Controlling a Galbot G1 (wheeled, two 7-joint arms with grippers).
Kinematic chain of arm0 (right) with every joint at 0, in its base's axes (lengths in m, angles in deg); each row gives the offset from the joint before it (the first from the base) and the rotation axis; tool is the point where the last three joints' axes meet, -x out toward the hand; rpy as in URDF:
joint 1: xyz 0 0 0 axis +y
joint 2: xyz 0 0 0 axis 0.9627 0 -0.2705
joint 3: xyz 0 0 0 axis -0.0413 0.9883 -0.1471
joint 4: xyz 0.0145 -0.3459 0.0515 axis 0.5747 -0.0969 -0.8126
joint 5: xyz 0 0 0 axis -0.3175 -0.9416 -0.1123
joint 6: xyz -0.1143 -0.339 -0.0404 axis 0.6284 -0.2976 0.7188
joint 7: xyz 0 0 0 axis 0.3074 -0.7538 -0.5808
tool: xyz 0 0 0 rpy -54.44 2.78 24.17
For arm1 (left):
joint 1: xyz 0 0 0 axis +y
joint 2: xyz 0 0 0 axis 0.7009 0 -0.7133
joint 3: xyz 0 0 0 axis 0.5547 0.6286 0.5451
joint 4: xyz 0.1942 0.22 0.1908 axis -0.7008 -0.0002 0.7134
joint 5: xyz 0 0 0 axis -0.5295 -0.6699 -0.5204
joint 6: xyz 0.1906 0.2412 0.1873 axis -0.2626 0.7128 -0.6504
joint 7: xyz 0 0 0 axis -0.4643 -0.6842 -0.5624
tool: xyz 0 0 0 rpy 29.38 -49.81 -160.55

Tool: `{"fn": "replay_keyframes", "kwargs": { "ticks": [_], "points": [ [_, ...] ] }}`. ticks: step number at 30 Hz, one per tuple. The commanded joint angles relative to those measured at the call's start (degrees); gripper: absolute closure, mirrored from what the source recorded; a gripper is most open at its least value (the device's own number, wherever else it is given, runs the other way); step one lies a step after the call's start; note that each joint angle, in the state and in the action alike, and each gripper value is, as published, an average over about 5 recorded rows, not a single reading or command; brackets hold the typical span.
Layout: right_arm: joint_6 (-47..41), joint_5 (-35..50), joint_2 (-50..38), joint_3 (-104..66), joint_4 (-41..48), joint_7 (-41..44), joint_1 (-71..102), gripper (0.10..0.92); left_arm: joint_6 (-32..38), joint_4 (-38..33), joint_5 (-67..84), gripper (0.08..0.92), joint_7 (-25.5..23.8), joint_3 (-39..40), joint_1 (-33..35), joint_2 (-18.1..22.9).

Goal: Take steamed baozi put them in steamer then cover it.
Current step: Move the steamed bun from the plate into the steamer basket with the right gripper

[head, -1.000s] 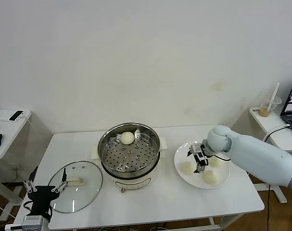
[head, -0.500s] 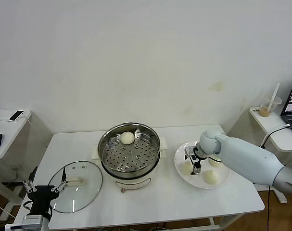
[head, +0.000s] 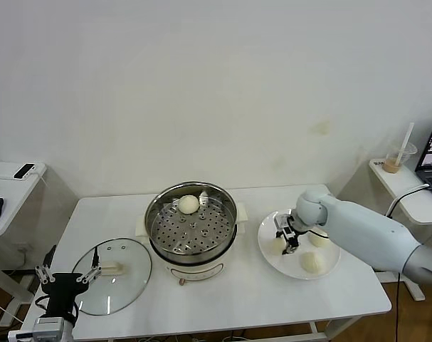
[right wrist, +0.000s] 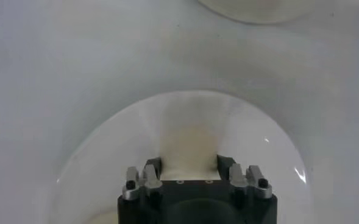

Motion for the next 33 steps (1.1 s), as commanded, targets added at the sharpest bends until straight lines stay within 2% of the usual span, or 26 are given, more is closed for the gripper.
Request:
{"fn": "replay_keyframes", "kwargs": {
  "ticks": [1,9,18,23,33],
  "points": [
    [-0.44,3.85,-2.33,2.45,-2.90,0.92,-9.75,0.446,-0.06,-0.20,0.00,0.177,0.03,0.19,-0.12,-0.21],
    [-4.18,14.61,-3.18,9.78,-9.56,-0.05,-26.91,0.440,-0.04,-0.37,-0.04,0.177,0.07,0.84,-0.18,-0.36],
    [-10.60,26.71,5.30,15.01,-13.39,-3.35,-37.93,0.431,-0.49,-0.72,-0.04,0.177,0.16,1.26,-0.87,-0.58],
    [-14.48,30.95,14.24,14.78,-11.95,-5.91,-34.89,0.430,-0.90,-0.96,0.41,0.177,0.24,0.68,-1.25,-1.05],
    [-18.06,33.83,28.63,13.91,-2.27,-9.36,-25.79,0.425,-1.40,-1.35,0.79,0.177,0.24,-0.91,-1.45,-2.17]
  ]
}}
